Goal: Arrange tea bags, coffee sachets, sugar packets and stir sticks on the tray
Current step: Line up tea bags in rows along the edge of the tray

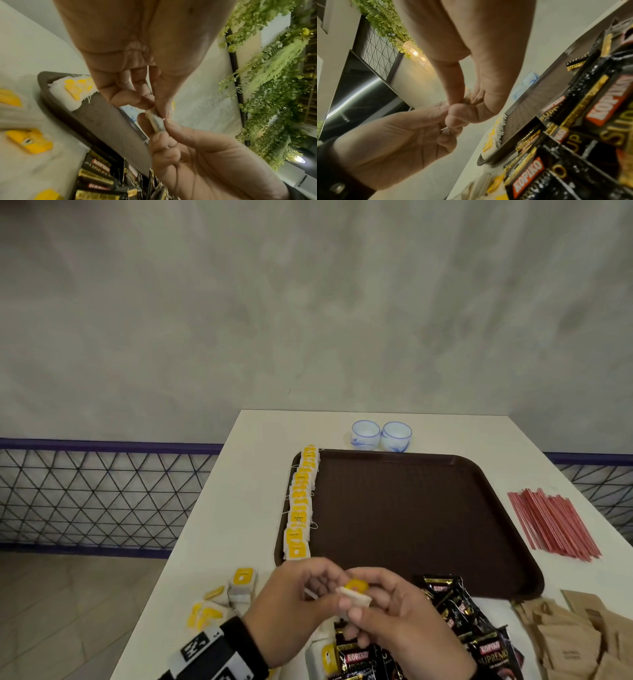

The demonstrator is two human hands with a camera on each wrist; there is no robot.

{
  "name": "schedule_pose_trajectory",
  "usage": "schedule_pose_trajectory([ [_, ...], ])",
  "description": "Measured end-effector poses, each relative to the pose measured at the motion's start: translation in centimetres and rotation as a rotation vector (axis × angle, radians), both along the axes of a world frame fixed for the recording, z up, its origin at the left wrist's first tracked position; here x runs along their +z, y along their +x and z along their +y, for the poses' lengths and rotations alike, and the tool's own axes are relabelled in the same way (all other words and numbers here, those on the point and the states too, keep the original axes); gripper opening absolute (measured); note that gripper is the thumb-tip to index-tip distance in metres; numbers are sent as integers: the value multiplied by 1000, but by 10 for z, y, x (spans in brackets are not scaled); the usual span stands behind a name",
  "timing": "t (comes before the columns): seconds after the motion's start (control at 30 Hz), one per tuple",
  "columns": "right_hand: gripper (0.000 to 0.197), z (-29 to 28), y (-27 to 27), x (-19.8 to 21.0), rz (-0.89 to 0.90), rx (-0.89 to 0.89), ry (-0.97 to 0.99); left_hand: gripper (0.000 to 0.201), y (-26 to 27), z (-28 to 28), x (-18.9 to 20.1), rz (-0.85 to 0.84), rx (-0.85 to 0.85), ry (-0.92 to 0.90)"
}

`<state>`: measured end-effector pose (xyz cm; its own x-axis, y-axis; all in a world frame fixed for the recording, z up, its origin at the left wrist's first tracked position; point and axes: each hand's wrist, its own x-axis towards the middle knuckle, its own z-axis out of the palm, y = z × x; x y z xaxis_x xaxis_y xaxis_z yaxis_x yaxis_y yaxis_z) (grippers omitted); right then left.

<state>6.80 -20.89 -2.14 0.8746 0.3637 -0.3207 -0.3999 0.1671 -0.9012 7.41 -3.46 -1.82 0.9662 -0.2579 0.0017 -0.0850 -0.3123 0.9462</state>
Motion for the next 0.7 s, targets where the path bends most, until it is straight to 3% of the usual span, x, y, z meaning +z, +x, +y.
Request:
schedule_pose_trajectory([
  [0.13,50,-3,-5,2,23,29,-9,5,-11,4,-2,14,-33,-17],
  [0.37,33,2,-7,0,-52,65,-185,15,-19,9,-2,105,-16,-94],
  [0.57,37,7,-2,2,-123,45,-285,41,-16,13,8,390,13,-361],
  [0.7,30,9,0,2,-162,26,-334,15,-12,12,12,352,17,-310],
])
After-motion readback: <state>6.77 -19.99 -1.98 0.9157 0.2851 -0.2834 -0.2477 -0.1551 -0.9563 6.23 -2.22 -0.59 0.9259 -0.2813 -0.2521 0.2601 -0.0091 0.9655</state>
